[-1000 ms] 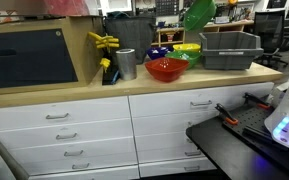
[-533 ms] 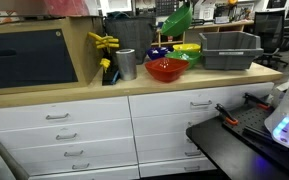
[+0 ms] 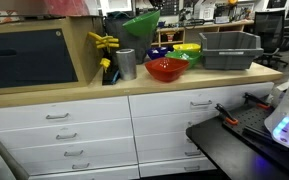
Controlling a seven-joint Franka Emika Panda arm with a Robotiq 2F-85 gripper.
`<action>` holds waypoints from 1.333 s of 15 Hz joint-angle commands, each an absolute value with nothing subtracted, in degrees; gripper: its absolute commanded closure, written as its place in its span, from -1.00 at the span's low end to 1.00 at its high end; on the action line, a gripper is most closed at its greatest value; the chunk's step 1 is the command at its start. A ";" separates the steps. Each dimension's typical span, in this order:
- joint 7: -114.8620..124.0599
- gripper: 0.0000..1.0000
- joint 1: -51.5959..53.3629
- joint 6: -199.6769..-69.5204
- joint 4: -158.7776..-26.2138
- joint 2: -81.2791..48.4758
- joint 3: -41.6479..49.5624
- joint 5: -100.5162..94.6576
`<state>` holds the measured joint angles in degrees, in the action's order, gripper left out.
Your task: Pour the contents from the left green bowl into the grey trailer
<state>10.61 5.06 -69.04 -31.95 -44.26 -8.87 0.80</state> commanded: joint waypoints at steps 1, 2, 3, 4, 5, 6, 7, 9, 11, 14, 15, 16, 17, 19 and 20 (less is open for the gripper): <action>11.64 0.97 2.68 -75.39 -31.07 -44.55 -10.86 5.79; 11.40 0.97 2.25 -76.94 -31.44 -44.56 -10.95 6.58; 11.27 0.97 2.03 -78.95 -31.90 -45.14 -11.07 7.15; 11.05 0.97 1.66 -80.33 -32.31 -45.40 -11.05 7.71; 10.99 0.97 1.34 -81.49 -32.82 -45.77 -11.00 8.31; 10.90 0.97 0.98 -82.40 -33.39 -46.24 -10.99 8.79; 10.98 0.97 0.70 -82.92 -33.92 -46.81 -11.06 9.49; 10.96 0.97 0.50 -83.58 -35.08 -47.95 -11.19 10.76; 11.00 0.97 0.55 -84.10 -36.28 -49.06 -11.40 12.07; 10.95 0.97 0.70 -84.55 -38.23 -50.27 -11.78 13.50; 10.86 0.97 0.71 -84.64 -38.91 -50.59 -11.84 13.61; 10.78 0.97 0.61 -84.73 -39.67 -50.82 -11.94 13.81; 10.55 0.97 0.57 -84.77 -40.57 -50.96 -11.86 13.65; 9.79 0.97 0.56 -84.85 -42.66 -51.01 -11.50 12.99; 9.30 0.97 0.58 -85.13 -43.84 -50.90 -11.31 12.64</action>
<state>10.37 1.15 -82.98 -39.46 -52.21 -11.45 12.52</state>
